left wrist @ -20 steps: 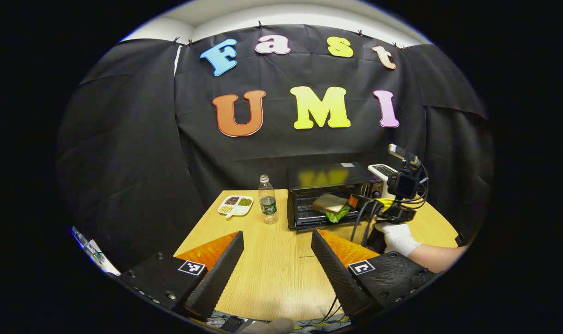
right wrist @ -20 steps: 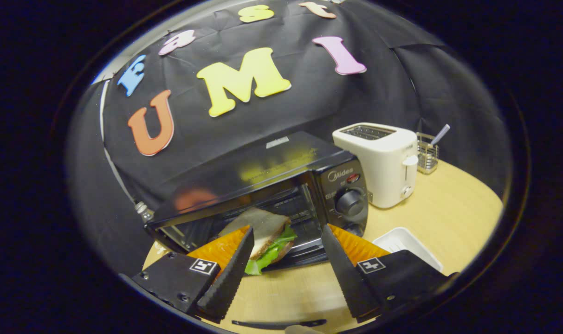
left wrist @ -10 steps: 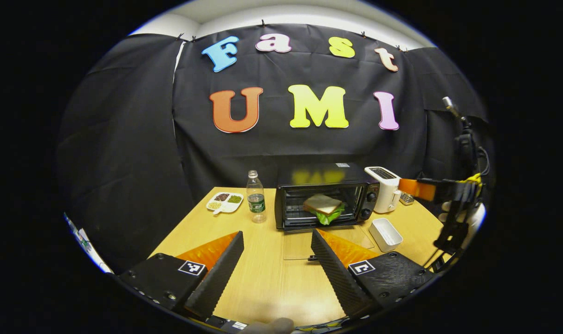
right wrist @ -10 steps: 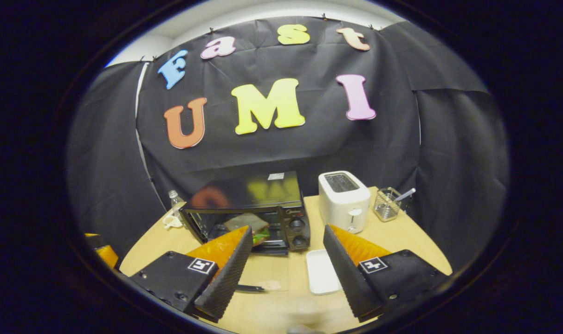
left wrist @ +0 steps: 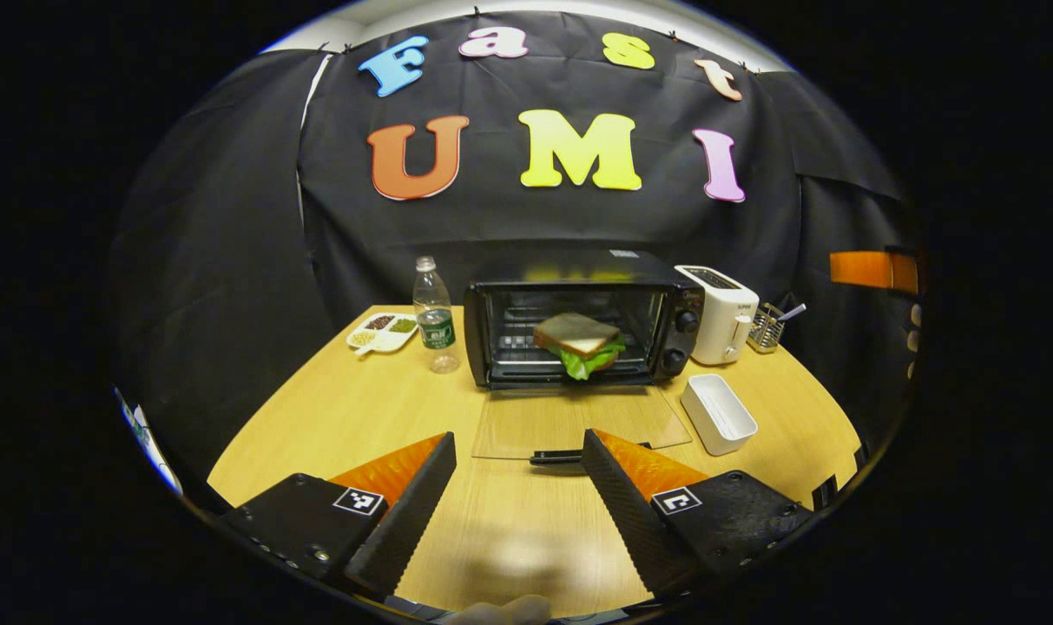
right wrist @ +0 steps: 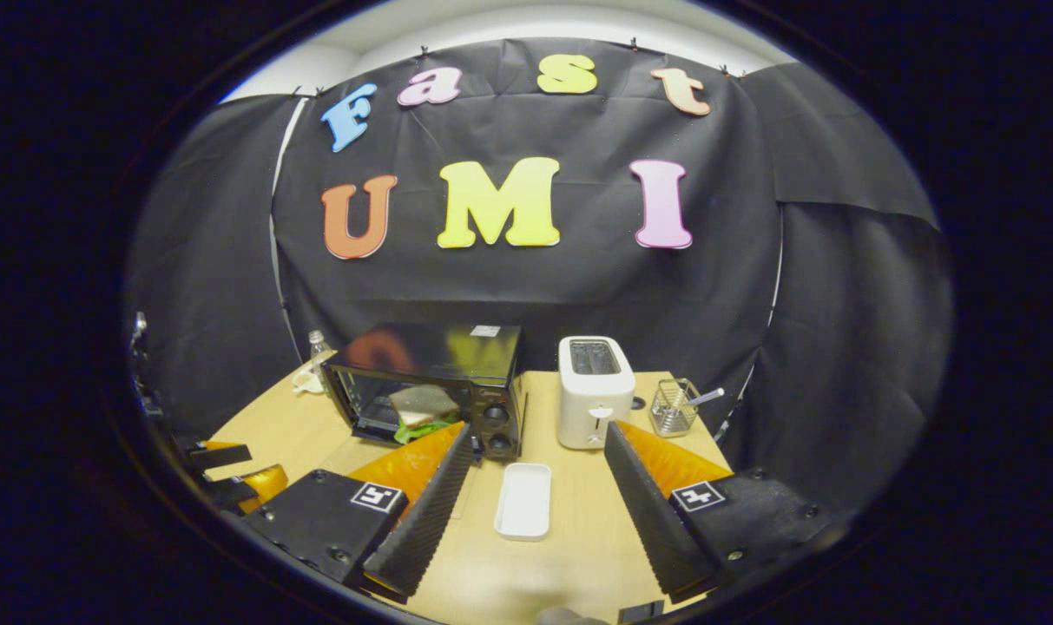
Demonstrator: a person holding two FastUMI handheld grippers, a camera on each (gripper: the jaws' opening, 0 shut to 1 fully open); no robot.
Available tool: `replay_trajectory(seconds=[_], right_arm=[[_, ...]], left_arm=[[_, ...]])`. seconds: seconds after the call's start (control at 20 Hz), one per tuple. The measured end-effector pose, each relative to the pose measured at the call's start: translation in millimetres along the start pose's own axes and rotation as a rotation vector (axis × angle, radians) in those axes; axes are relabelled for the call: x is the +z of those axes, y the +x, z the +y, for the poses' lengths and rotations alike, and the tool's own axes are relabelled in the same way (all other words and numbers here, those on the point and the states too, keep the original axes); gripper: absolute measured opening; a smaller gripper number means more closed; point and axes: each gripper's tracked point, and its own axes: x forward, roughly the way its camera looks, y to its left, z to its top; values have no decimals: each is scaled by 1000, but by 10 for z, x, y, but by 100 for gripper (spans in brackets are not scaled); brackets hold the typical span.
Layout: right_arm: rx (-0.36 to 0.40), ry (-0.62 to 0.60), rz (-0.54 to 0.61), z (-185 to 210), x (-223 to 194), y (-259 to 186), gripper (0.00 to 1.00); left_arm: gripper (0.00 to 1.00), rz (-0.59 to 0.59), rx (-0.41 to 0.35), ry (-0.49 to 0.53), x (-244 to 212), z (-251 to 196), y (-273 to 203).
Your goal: Open the electric oven with the left hand, put the food in, and close the electric oven.
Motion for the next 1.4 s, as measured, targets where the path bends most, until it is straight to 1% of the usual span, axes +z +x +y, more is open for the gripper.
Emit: replay_trajectory(seconds=[0.05,0.4,0.45,0.5,0.55,0.6,0.7,0.75,0.8,0.85,0.9,0.95,1.0,1.05,1.15,1.4], right_arm=[[1,2,10,-56,-4,17,89],[-22,-26,40,-489,54,58,89],[-25,-23,45,-511,35,70,89],[-28,-20,50,-537,19,74,90],[-31,-17,55,-558,-3,79,90],[-37,-14,62,-592,-17,90,98],[-49,-6,76,-641,-54,103,98],[-52,-4,81,-660,-69,108,90],[-53,-2,87,-669,-86,110,98],[-55,2,92,-680,-108,119,98],[-58,5,98,-688,-114,127,98],[-61,8,100,-692,-125,143,90],[-62,10,103,-691,-127,160,89],[-64,9,107,-685,-147,172,98],[-62,5,113,-661,-177,179,98],[-65,2,130,-668,-211,204,98]], left_arm=[[96,16,-9,-5,-73,-71,55],[96,117,-37,-36,-569,-434,441],[89,135,-40,-41,-640,-474,504],[96,146,-42,-42,-706,-498,554],[96,161,-40,-44,-781,-515,633],[96,179,-40,-54,-852,-540,696],[96,206,-44,-74,-950,-574,814],[95,213,-48,-80,-982,-590,866],[95,220,-50,-84,-1008,-604,914],[95,224,-50,-88,-1030,-615,957],[95,231,-50,-85,-1045,-623,1002],[94,237,-49,-82,-1073,-628,1042],[94,246,-54,-77,-1107,-641,1077],[94,263,-57,-74,-1159,-656,1073],[94,236,-71,-25,-1120,-674,1094],[95,219,-70,16,-1090,-718,1178]])
